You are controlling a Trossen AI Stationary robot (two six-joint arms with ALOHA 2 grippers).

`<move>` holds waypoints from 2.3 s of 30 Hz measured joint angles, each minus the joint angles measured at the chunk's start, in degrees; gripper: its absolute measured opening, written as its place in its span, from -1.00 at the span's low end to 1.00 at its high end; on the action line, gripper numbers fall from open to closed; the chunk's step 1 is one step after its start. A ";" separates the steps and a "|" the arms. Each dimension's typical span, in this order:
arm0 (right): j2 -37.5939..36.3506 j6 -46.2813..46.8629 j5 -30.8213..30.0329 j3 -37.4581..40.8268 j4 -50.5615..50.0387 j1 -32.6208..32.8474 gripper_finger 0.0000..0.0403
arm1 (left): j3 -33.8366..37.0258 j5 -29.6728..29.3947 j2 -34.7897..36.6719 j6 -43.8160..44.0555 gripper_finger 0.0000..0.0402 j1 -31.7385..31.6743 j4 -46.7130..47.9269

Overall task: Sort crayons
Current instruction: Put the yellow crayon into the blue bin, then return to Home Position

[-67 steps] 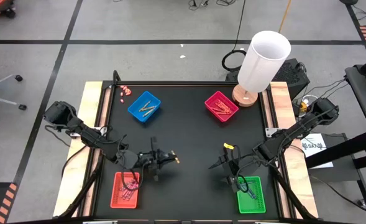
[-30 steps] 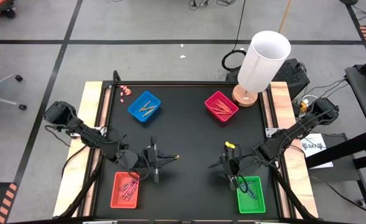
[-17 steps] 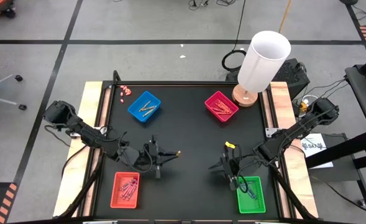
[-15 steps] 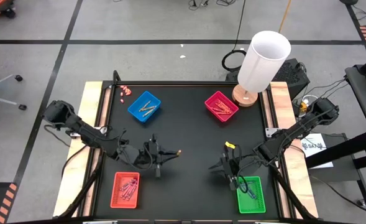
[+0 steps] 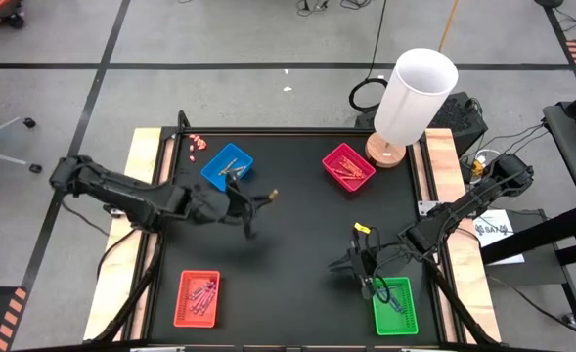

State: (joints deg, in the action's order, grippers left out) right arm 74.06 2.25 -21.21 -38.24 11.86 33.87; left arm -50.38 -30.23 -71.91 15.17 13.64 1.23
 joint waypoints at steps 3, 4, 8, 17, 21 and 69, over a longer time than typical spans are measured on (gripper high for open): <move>0.00 0.02 0.00 0.00 -0.15 0.00 -0.92 | -0.88 -0.01 1.80 2.87 -0.96 -4.07 8.26; 0.00 0.04 0.00 0.00 -0.11 0.00 -0.92 | -0.95 0.00 2.36 3.96 -0.96 -5.52 10.78; 0.00 0.04 -0.02 0.00 -0.09 0.00 -0.92 | -0.98 0.49 4.05 9.62 -0.96 -11.55 20.66; 0.00 -0.09 -0.02 0.00 -0.09 0.00 -0.92 | -0.96 4.95 3.82 11.50 -0.96 -25.37 31.60; 0.00 -0.14 -0.02 0.00 -0.09 0.00 -0.92 | -0.45 8.04 3.07 11.33 -0.96 -30.21 31.87; 0.00 -1.38 -1.45 0.04 0.19 0.00 -0.92 | 1.25 12.42 -14.06 5.48 -0.44 -40.46 29.07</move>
State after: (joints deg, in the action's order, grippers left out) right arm 74.06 0.86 -22.66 -38.20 12.05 33.87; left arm -49.13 -17.81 -85.98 20.65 -26.82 30.29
